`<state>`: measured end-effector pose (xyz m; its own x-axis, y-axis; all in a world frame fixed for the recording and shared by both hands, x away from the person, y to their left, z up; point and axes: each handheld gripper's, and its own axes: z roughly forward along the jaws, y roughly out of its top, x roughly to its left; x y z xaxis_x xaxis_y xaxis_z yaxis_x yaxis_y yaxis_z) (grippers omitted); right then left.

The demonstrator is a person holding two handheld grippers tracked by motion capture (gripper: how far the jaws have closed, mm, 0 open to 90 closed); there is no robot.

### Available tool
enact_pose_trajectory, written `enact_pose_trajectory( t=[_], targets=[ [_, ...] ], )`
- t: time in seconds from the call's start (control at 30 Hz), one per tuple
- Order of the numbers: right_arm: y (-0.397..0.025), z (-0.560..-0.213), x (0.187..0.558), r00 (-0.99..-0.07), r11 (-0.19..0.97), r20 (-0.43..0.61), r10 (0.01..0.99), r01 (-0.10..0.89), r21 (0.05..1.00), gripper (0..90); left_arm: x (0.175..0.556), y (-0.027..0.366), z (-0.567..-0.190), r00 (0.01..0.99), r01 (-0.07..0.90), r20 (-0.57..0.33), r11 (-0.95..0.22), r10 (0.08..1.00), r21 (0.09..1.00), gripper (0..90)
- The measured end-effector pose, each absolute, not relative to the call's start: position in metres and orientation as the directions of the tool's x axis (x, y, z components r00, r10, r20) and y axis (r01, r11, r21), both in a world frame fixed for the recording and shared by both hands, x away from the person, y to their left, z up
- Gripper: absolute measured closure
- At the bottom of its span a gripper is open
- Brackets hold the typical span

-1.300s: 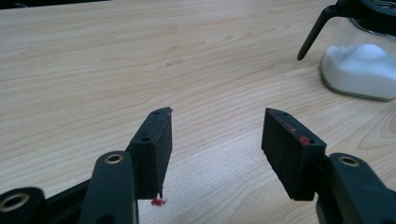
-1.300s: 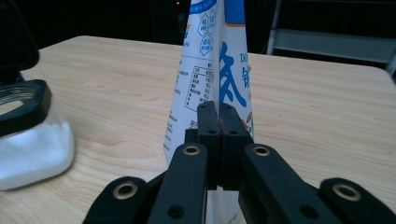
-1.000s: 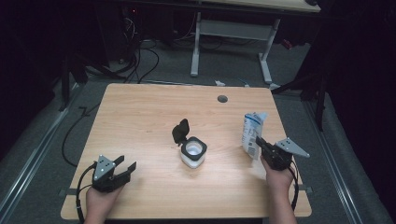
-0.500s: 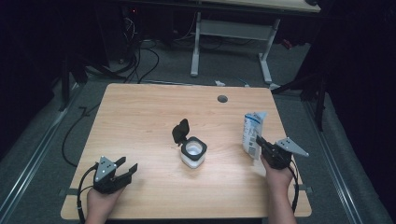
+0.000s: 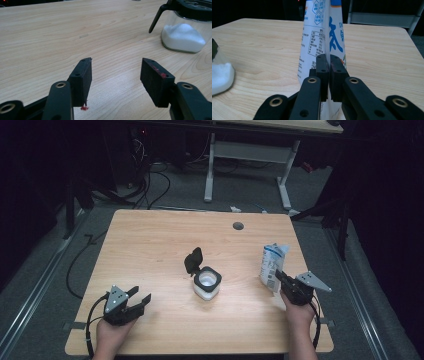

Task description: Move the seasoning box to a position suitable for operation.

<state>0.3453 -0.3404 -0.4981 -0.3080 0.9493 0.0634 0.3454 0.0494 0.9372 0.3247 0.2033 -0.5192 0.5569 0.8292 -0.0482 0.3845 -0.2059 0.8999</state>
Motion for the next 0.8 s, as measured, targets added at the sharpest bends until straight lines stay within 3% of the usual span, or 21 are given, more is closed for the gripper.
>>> enact_pose_trajectory(
  t=[0.8],
  targets=[
    [-0.3401, -0.5014, 0.3384, -0.305, 0.047, 0.075, 0.949, 0.372, 0.927, 78.0, 0.3322, 0.1961, -0.5202, 0.576, 0.382, -0.058, -0.206, 0.815, 0.901, 42.5]
  ],
)
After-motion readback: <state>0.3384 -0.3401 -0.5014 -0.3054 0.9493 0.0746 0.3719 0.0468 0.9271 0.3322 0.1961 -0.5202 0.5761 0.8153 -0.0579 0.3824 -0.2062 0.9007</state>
